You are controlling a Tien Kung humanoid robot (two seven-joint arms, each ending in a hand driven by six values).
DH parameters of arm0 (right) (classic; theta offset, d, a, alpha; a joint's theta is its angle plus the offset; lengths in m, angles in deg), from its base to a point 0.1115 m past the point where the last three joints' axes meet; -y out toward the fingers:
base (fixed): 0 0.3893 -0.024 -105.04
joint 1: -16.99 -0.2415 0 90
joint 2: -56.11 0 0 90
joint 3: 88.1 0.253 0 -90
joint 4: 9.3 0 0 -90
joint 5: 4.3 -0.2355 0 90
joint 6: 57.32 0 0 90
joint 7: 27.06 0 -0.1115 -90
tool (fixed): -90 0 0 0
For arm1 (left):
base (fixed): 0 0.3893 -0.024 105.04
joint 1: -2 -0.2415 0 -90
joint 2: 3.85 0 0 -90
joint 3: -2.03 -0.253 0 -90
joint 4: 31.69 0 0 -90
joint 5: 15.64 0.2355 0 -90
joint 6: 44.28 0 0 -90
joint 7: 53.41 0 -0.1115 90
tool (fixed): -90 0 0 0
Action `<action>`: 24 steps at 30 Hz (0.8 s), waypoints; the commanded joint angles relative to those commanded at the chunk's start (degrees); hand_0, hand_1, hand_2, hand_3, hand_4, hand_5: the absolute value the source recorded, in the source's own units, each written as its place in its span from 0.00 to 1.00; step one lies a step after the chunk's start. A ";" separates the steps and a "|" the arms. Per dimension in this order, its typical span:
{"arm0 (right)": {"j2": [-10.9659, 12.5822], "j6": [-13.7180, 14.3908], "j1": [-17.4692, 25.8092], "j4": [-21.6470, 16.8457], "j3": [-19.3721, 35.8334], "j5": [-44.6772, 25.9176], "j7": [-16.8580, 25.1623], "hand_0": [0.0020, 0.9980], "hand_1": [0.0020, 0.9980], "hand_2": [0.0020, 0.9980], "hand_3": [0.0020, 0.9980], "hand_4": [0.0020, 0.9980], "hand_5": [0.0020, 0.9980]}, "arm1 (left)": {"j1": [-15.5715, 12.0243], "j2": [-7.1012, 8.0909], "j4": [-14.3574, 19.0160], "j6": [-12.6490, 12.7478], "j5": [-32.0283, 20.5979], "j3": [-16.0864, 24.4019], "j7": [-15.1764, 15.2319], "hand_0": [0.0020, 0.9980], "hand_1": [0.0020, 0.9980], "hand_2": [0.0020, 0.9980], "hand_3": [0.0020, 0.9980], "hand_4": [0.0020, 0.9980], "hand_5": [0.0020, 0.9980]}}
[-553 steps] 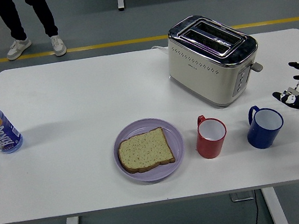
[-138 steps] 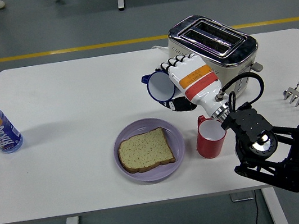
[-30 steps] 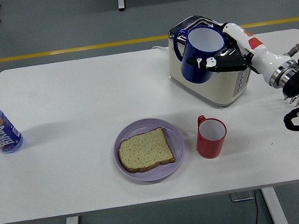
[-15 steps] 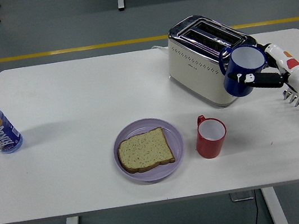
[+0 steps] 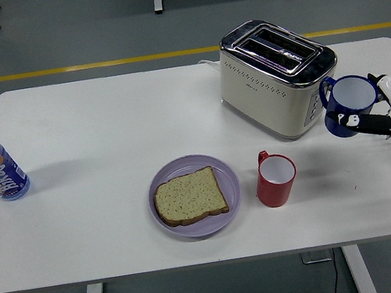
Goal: Pick up the cup,pour liquid into bread,place the cup on the desk
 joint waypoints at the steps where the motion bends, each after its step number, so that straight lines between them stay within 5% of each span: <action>1: -0.51 0.19 0.77 0.48 0.35 0.19 0.43 0.53 0.32 0.43 0.46 0.69 0.14 | 0.00 -0.03 0.00 0.01 -0.13 -0.03 0.03 0.68 0.70 0.70 0.56 0.25 1.00; 24: -9.58 3.24 6.63 9.58 3.36 1.06 7.14 0.53 0.32 0.43 0.46 0.69 0.14 | 0.17 -0.01 0.00 -0.04 0.28 0.16 -0.11 0.69 0.70 0.70 0.56 0.25 1.00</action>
